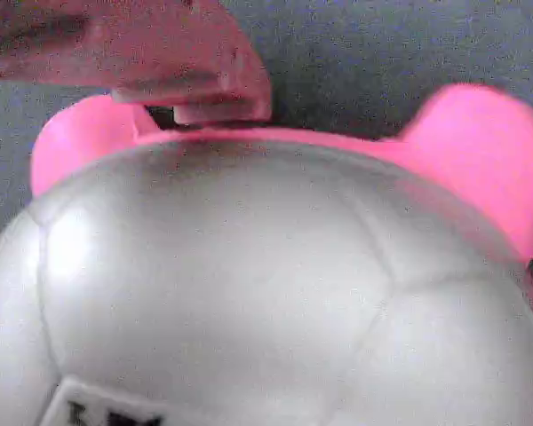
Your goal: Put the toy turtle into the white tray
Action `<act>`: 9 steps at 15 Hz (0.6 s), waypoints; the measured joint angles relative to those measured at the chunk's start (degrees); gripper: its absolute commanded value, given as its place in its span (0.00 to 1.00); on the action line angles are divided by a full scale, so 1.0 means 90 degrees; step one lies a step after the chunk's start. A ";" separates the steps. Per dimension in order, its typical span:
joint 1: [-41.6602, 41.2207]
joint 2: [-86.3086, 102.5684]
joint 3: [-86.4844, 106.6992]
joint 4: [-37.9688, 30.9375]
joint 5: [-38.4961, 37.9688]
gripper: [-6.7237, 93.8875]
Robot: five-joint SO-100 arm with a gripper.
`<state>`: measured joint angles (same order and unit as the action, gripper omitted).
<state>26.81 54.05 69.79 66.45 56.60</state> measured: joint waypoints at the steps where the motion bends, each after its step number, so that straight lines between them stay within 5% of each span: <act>1: 0.0010 0.0000 0.0000 0.0000 0.0020 0.54; 9: 0.0117 0.0000 -0.0068 -0.0107 0.0020 0.08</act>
<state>27.86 54.05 69.17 65.48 56.78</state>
